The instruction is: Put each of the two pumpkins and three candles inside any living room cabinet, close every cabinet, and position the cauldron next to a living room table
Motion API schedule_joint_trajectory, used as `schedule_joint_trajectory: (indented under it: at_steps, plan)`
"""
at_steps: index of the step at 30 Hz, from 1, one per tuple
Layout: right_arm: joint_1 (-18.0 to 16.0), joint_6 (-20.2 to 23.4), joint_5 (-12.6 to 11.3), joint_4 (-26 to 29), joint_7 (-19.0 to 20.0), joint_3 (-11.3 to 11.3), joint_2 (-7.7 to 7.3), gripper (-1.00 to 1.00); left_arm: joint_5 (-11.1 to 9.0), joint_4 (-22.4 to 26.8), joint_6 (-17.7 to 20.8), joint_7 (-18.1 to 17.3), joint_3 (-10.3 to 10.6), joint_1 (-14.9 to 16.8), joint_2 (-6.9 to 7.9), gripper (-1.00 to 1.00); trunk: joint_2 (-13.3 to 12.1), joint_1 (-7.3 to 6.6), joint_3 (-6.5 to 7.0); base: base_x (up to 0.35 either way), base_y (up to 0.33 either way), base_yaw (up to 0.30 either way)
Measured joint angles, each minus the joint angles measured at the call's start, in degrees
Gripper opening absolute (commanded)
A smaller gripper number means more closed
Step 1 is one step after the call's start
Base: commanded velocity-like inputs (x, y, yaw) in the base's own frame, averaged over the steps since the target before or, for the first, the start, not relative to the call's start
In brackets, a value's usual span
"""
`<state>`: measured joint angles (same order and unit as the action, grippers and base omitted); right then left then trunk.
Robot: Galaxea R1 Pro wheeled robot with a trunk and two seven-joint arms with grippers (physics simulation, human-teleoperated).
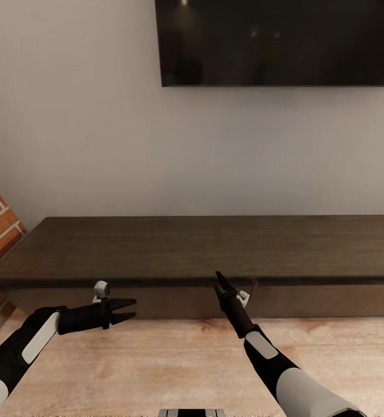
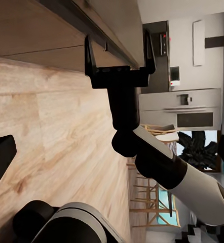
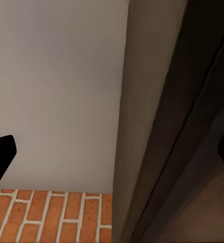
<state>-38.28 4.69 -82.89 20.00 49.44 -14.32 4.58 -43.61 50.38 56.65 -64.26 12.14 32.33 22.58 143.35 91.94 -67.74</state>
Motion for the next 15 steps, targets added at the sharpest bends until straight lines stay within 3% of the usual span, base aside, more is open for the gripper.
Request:
schedule_joint_trajectory:
  at_steps: [5,15]
  plan:
    - [0.0,0.0,0.0,0.0,0.0,0.0,-0.01,1.0,-0.09,0.0,0.01,-0.03,0.0,0.0,-0.04,1.0,0.03,0.05,-0.45,0.0,0.0,0.0]
    - [0.0,0.0,0.0,0.0,0.0,0.0,0.0,1.0,-0.04,0.0,0.0,0.01,0.0,0.0,-0.04,1.0,0.16,0.31,-2.66,0.0,0.0,0.0]
